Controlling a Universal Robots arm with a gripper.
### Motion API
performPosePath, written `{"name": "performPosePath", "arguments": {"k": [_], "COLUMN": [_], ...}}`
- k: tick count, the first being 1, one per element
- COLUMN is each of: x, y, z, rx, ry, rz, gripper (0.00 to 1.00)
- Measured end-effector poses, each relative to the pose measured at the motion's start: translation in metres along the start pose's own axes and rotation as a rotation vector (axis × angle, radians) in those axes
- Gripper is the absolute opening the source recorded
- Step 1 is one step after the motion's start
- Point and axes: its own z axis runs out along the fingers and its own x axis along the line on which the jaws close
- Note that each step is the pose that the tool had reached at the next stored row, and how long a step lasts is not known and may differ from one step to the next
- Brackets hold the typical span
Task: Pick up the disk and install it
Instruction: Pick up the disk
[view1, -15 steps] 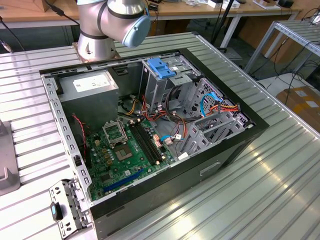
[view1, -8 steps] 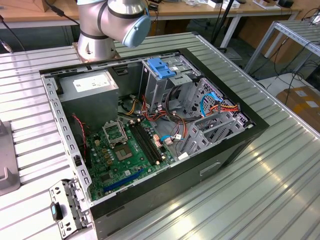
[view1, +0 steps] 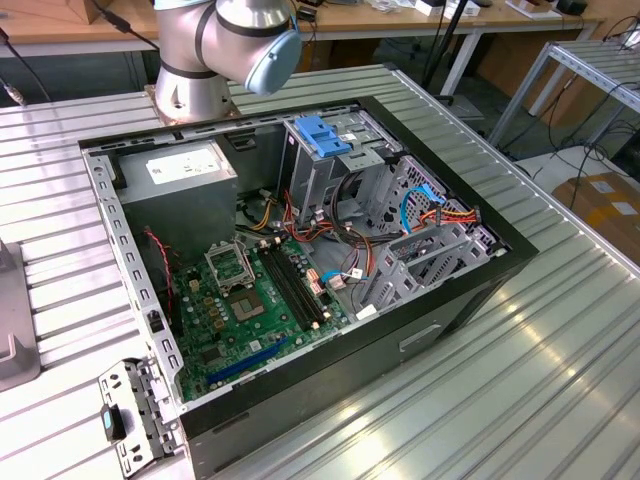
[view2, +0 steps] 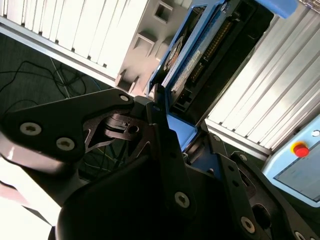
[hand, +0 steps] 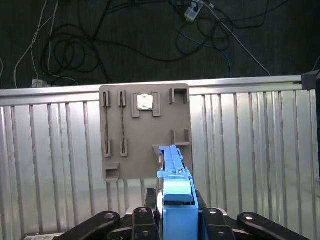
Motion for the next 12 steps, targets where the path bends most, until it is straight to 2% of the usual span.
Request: {"name": "performPosePath", "arguments": {"k": [12], "x": [-0.0005], "y": [-0.0073], "z": [0.0000], "rx": [0.0000], "ry": [0.0000], "rz": [0.000], "gripper": [0.37]}}
